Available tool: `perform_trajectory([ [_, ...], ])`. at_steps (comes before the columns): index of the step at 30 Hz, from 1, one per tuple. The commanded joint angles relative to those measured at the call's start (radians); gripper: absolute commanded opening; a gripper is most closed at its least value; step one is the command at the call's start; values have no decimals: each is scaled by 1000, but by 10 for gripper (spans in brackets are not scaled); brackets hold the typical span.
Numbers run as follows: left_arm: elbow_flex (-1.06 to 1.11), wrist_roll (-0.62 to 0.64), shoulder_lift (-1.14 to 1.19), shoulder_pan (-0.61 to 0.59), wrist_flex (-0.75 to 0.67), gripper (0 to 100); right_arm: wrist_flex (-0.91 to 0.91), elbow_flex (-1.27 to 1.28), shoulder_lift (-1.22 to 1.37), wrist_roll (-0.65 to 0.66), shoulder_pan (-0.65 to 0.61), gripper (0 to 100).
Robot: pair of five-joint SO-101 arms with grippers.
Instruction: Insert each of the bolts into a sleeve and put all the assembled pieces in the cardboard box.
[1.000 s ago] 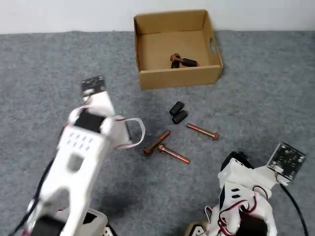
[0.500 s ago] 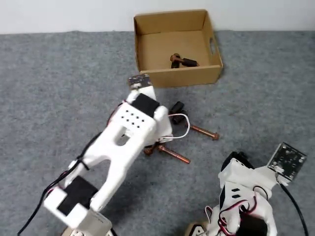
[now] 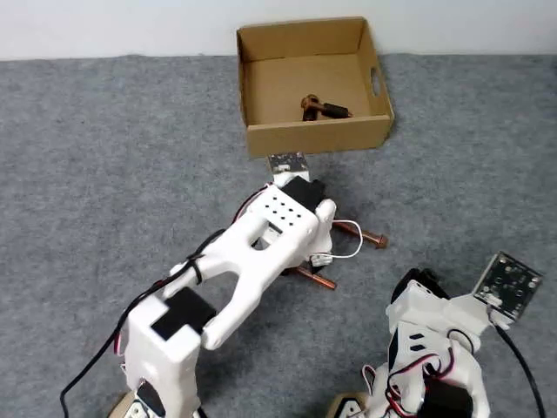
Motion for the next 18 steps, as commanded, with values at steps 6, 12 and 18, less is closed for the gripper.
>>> perform_trajectory([
  [6,-41,9,31,-21,-114,168,-15,-5,-2,5,8,8],
  [12,-39,9,32,-29,-117,169,-15,-5,-2,3,8,8],
  [18,-35,9,48,-31,-140,170,-15,-5,-2,3,8,8],
])
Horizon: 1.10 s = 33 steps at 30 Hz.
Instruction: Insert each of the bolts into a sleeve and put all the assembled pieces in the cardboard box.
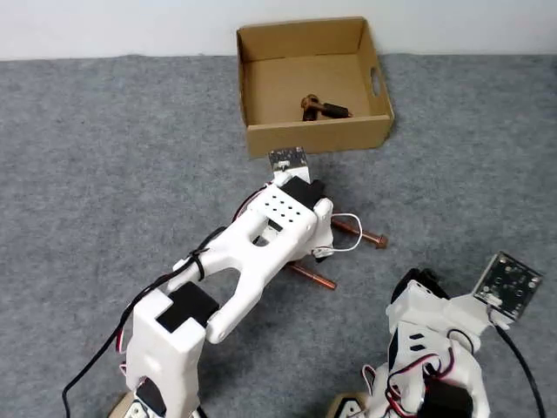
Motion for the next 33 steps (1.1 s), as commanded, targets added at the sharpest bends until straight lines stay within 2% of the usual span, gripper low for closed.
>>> perform_trajectory([
  [1,-35,9,21,-9,-23,170,-15,-5,-2,3,8,8],
  [13,-38,5,130,-92,-15,167,-15,-5,-2,3,8,8],
  [20,-113,6,120,-34,203,167,-15,-5,-2,3,8,8],
  [23,-168,6,120,-29,253,167,-15,-5,-2,3,8,8],
  [33,-191,6,132,-35,259,167,-15,-5,-2,3,8,8],
])
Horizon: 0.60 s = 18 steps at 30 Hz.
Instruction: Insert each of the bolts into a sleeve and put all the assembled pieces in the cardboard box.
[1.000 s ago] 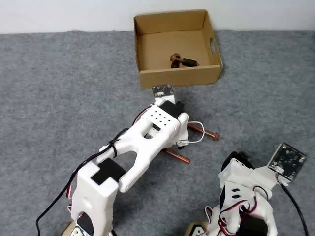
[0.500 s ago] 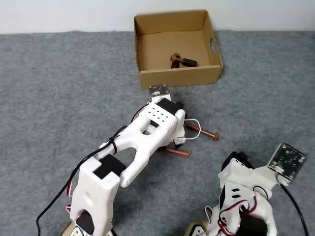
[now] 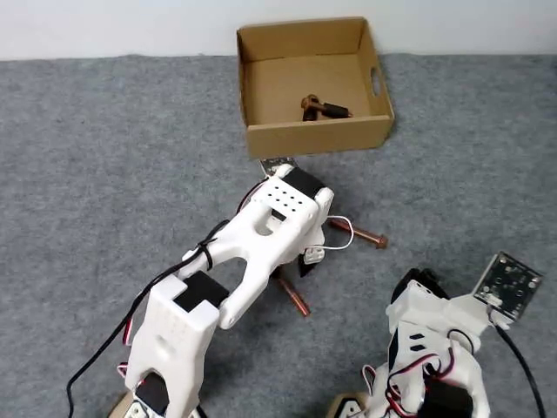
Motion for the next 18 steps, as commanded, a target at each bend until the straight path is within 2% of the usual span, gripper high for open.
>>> perform_trajectory([
  [1,-31,5,-11,-2,15,167,-15,-5,-2,3,8,8],
  [11,-30,5,-5,-3,15,167,-15,-5,-2,3,8,8],
  [18,-42,6,138,-46,12,166,-15,-5,-2,3,8,8],
])
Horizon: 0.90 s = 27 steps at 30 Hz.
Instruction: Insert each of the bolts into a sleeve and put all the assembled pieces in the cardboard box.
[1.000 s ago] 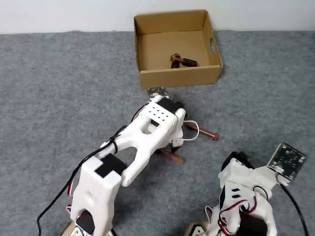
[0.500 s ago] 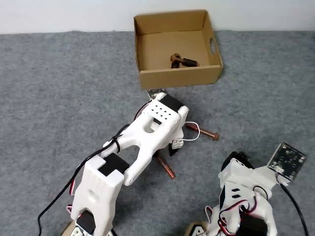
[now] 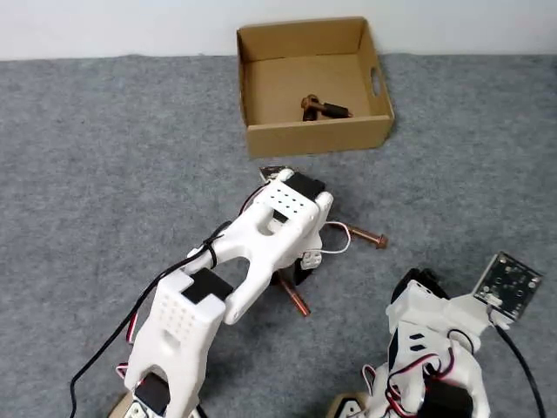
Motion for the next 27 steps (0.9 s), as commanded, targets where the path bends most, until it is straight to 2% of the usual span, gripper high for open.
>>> perform_trajectory([
  [1,-30,6,52,-46,2,164,-15,-5,-2,3,8,8],
  [3,-51,6,75,-69,6,130,-15,-5,-2,3,8,8],
  [6,-81,6,81,-84,8,6,-15,-5,-2,3,8,8],
  [14,-165,5,3,-71,95,4,-15,-5,-2,3,8,8],
  [24,-157,-118,-416,-31,94,4,-7,-23,-10,9,1,8],
  [27,-93,-175,-545,-31,94,4,-5,-29,-12,11,1,8],
])
